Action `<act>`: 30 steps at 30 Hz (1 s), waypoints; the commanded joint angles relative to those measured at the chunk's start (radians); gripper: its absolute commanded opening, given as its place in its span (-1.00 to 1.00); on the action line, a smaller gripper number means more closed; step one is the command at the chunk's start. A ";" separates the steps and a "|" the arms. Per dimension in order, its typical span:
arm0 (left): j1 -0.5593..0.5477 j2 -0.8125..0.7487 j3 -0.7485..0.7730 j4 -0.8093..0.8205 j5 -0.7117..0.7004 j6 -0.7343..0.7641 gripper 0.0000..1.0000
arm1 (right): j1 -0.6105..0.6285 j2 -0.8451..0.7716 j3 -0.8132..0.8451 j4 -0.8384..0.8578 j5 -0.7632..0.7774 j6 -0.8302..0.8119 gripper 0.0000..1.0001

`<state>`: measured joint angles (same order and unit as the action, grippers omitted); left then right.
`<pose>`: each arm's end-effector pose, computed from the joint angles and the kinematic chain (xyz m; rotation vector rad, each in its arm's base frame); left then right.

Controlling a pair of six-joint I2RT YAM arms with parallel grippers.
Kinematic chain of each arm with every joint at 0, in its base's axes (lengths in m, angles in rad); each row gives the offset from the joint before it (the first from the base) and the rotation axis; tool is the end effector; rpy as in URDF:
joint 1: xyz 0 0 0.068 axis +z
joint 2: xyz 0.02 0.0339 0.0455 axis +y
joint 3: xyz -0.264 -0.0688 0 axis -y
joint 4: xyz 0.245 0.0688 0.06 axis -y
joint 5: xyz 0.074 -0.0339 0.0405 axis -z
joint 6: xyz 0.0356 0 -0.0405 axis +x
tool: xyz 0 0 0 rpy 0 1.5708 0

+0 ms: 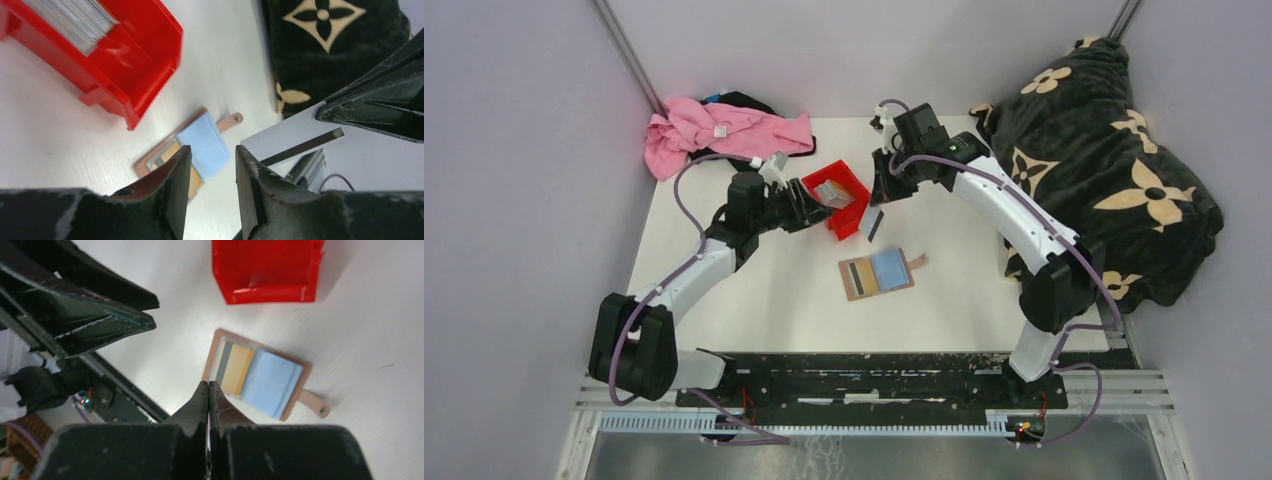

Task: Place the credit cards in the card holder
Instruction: Pick up the credit card from the storage box.

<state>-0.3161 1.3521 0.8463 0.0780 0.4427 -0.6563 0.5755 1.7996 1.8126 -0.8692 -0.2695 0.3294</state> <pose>0.2830 -0.1086 0.2609 -0.0558 2.1162 -1.0464 0.3263 0.2230 0.3520 -0.4357 2.4842 0.7182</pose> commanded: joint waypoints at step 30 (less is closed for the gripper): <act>-0.023 -0.042 -0.179 0.204 0.538 -0.003 0.40 | -0.054 -0.103 -0.410 0.406 -0.578 0.288 -0.98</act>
<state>-0.3344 1.2892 0.6678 0.2214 0.9043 -0.6571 0.5224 1.6802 1.4036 -0.5488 -0.7780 0.5816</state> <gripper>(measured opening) 0.708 0.014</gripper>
